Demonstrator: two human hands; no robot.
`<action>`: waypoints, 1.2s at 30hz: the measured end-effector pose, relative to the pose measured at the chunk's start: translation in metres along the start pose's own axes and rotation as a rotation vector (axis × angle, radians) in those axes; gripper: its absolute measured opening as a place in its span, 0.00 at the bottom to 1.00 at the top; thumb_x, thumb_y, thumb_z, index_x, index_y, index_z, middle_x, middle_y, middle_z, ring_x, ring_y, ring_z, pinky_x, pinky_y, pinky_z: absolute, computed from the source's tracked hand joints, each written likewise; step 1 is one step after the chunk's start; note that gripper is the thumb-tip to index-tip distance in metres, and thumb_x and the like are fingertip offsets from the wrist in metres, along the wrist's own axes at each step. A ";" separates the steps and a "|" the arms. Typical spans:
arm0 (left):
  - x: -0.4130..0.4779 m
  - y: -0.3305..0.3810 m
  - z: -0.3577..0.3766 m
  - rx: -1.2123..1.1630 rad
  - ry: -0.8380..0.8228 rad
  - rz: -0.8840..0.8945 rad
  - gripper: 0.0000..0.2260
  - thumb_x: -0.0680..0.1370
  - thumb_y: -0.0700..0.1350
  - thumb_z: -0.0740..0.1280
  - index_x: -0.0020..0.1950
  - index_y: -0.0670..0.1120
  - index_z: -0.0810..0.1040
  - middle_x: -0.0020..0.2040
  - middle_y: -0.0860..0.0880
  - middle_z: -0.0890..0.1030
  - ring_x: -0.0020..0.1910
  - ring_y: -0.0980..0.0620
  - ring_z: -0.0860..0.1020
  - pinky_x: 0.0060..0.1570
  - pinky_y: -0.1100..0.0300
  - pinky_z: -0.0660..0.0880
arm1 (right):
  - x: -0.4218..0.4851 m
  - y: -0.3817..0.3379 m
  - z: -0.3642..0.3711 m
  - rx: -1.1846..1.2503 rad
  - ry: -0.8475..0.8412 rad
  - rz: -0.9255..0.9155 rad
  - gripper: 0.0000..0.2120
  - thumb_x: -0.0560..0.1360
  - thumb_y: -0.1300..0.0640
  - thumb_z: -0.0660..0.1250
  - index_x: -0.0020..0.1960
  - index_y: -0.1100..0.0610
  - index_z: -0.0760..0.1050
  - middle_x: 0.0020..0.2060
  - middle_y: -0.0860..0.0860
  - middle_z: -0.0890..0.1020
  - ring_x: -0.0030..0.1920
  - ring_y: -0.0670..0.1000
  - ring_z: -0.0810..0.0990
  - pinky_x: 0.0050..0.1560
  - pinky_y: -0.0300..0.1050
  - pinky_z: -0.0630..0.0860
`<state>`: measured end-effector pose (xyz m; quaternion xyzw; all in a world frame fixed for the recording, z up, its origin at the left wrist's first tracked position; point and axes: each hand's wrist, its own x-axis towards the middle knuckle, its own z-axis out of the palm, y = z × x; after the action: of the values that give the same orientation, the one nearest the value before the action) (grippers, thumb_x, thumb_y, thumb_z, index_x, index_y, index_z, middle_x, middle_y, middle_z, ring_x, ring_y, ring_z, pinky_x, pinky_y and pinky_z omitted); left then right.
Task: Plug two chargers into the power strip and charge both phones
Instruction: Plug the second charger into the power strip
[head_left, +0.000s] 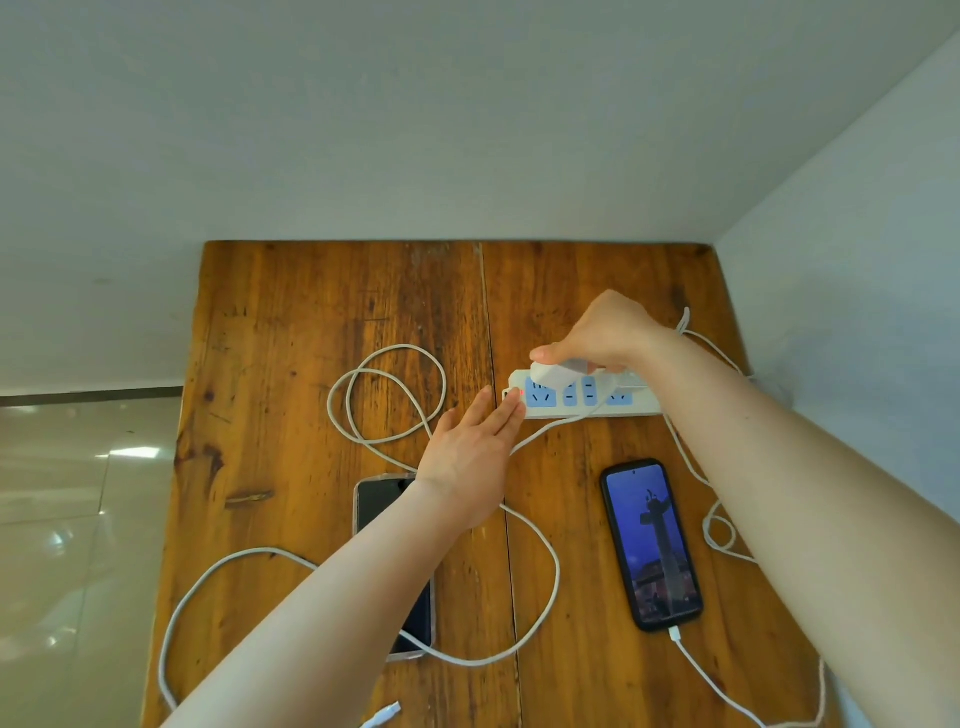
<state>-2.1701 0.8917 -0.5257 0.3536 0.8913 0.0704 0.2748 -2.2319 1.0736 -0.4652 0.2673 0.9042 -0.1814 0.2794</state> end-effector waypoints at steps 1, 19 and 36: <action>0.000 0.000 0.000 -0.001 -0.004 -0.001 0.34 0.79 0.40 0.60 0.78 0.50 0.42 0.79 0.52 0.42 0.77 0.47 0.40 0.74 0.44 0.51 | 0.002 0.004 -0.002 0.024 -0.027 0.007 0.27 0.64 0.38 0.74 0.50 0.59 0.75 0.42 0.53 0.80 0.39 0.52 0.78 0.33 0.42 0.70; 0.000 0.003 -0.004 -0.014 -0.014 -0.003 0.33 0.80 0.41 0.59 0.78 0.49 0.43 0.79 0.51 0.43 0.77 0.47 0.40 0.74 0.46 0.51 | -0.023 -0.003 0.019 0.006 0.071 -0.147 0.20 0.67 0.41 0.73 0.43 0.59 0.79 0.40 0.53 0.83 0.38 0.51 0.81 0.37 0.44 0.75; 0.000 0.003 0.001 -0.017 0.007 -0.006 0.35 0.79 0.41 0.61 0.78 0.50 0.42 0.79 0.52 0.42 0.77 0.47 0.41 0.74 0.47 0.52 | -0.024 -0.002 0.023 0.144 0.104 -0.087 0.21 0.70 0.47 0.72 0.56 0.60 0.78 0.52 0.55 0.82 0.51 0.55 0.81 0.49 0.47 0.78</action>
<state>-2.1679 0.8943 -0.5255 0.3483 0.8928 0.0786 0.2748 -2.2069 1.0516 -0.4677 0.2560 0.9130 -0.2436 0.2041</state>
